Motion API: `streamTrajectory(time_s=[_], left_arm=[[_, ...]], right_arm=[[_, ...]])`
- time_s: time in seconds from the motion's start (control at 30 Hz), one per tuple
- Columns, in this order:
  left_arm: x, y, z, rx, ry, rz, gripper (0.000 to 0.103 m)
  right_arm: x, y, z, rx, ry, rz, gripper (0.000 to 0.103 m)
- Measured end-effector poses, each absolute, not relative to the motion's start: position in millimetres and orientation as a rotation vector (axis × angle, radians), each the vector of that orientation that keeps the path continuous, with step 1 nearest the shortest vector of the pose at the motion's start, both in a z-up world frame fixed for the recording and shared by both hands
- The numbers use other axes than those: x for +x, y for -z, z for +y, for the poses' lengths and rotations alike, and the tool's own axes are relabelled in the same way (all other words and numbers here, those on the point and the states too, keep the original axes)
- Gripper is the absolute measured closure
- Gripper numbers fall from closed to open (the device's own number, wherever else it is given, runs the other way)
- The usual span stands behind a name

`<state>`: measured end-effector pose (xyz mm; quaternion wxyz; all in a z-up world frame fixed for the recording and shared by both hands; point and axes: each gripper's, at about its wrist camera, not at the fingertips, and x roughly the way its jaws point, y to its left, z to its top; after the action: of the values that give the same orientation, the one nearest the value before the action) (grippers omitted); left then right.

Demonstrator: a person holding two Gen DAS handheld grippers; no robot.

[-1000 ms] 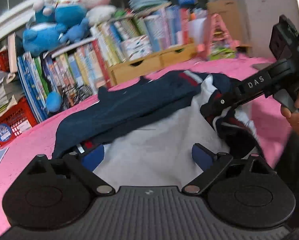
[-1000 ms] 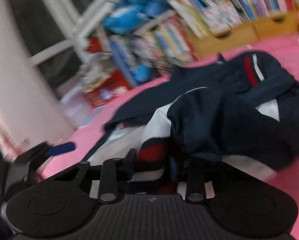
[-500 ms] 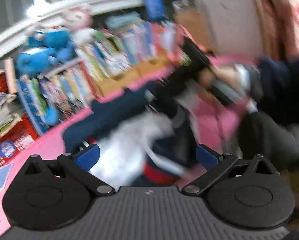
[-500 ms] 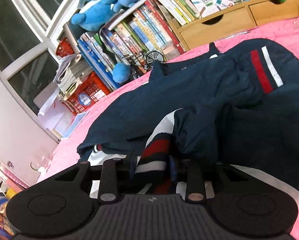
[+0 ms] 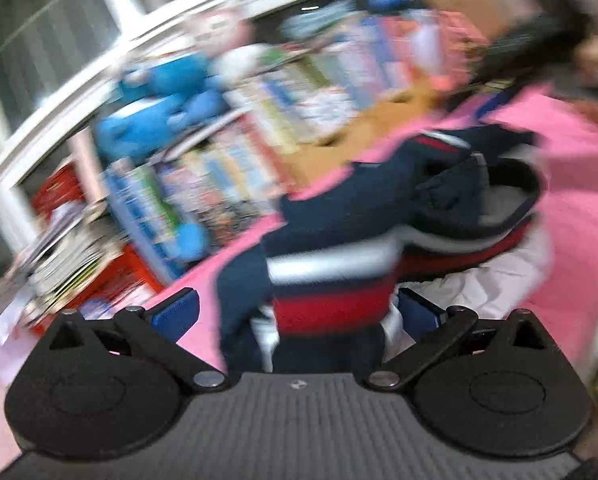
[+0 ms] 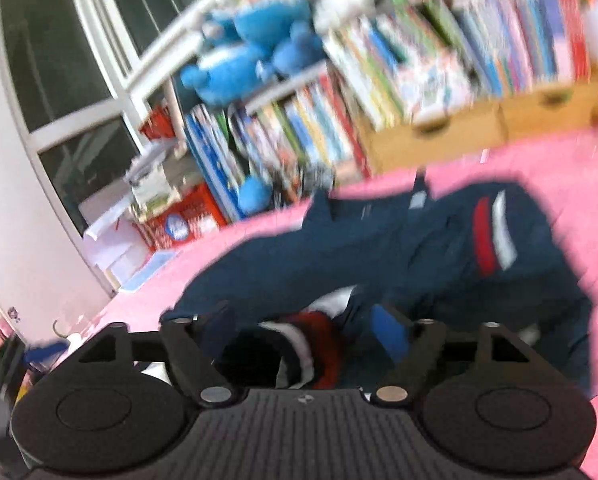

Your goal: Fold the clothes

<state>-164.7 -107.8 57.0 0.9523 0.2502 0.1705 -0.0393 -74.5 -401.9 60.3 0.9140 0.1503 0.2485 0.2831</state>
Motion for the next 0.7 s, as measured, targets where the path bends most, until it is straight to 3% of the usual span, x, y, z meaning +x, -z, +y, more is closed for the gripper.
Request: streamTrajectory(time_s=[0.1, 0.2, 0.37, 0.5, 0.57, 0.6, 0.63, 0.7], left_arm=[[-129, -60, -87, 0.352, -0.017, 0.448, 0.000], [-109, -39, -64, 0.216, -0.025, 0.554, 0.000], [-117, -16, -60, 0.227, -0.010, 0.595, 0.000], [-128, -13, -61, 0.239, 0.035, 0.593, 0.000], [-134, -13, -55, 0.230, 0.042, 0.591, 0.000], [-138, -13, -52, 0.225, 0.045, 0.590, 0.000], [-141, -13, -49, 0.220, 0.048, 0.589, 0.000], [-142, -16, -38, 0.187, 0.057, 0.600, 0.000]], right_arm=[[-88, -73, -421, 0.210, -0.534, 0.437, 0.012], [-92, -74, -423, 0.046, -0.469, 0.413, 0.010], [-64, -63, -390, -0.219, -0.434, 0.404, 0.007], [-27, -49, -363, -0.244, -0.509, 0.459, 0.006], [-13, -42, -351, -0.221, -0.554, 0.534, 0.014], [-9, -38, -345, -0.210, -0.587, 0.584, 0.033], [-17, -33, -340, -0.249, -0.624, 0.602, 0.045], [-36, -22, -331, -0.347, -0.700, 0.625, 0.046]])
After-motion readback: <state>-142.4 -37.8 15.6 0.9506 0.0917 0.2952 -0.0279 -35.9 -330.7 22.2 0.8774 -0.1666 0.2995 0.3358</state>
